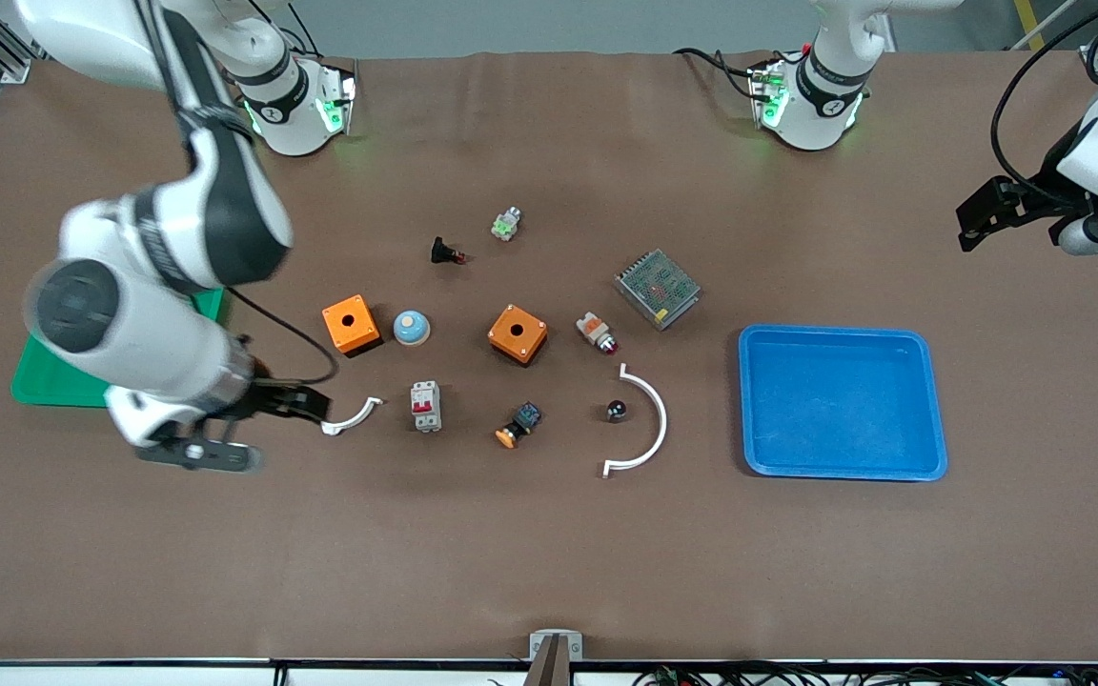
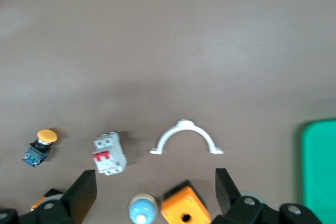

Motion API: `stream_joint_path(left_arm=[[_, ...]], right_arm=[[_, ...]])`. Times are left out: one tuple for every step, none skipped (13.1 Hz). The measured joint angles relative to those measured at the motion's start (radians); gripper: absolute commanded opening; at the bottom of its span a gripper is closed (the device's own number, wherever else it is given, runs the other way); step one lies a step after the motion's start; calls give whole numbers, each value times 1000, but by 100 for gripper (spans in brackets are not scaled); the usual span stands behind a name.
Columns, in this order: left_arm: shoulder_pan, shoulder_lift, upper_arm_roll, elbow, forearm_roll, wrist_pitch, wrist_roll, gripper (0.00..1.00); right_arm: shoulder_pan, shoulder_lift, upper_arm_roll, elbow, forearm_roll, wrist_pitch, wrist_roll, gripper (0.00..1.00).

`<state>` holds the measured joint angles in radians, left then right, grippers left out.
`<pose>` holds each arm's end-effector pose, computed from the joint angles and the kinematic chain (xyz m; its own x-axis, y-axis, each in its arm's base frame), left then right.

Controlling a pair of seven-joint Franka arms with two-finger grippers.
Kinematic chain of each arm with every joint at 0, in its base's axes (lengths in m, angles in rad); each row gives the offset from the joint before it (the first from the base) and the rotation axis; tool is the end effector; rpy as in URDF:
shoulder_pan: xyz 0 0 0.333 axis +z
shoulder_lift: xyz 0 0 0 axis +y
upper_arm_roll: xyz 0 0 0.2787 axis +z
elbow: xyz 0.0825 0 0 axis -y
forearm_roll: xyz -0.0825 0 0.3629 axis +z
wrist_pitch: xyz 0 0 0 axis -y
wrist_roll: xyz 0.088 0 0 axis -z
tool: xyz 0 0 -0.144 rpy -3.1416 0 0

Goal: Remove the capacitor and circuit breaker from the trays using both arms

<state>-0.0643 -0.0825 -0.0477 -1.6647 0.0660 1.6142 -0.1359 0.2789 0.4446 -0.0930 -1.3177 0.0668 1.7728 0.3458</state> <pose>0.5134 -0.0492 0.5551 0.9989 0.0208 0.0410 0.0235 -0.9976 -0.0649 0.6411 0.1385 0.4189 0.9866 -0.1630 0.0028 -0.1628 -0.9862 -0.0283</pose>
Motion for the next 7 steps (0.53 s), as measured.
stream_joint_path(left_arm=[[0, -1, -6, -1, -7, 0, 0, 100], [0, 0, -15, -2, -23, 0, 0, 100], [0, 0, -22, -4, -39, 0, 0, 100], [0, 0, -27, -6, -48, 0, 0, 100], [0, 0, -28, -8, -51, 0, 0, 100], [0, 0, -29, -10, -52, 0, 0, 100], [0, 0, -29, -12, -53, 0, 1, 100]], right_arm=[[-40, -29, -2, 0, 0, -17, -48, 100], [-81, -58, -4, 0, -1, -48, -132, 100], [-125, -87, -6, 0, -2, -98, -221, 100], [-168, -113, -7, 0, -2, -147, -292, 100], [-202, -136, -7, -1, -2, -178, -335, 100], [-224, -159, -7, -2, -1, -207, -359, 100], [-231, -181, -6, -3, -3, -239, -370, 100]])
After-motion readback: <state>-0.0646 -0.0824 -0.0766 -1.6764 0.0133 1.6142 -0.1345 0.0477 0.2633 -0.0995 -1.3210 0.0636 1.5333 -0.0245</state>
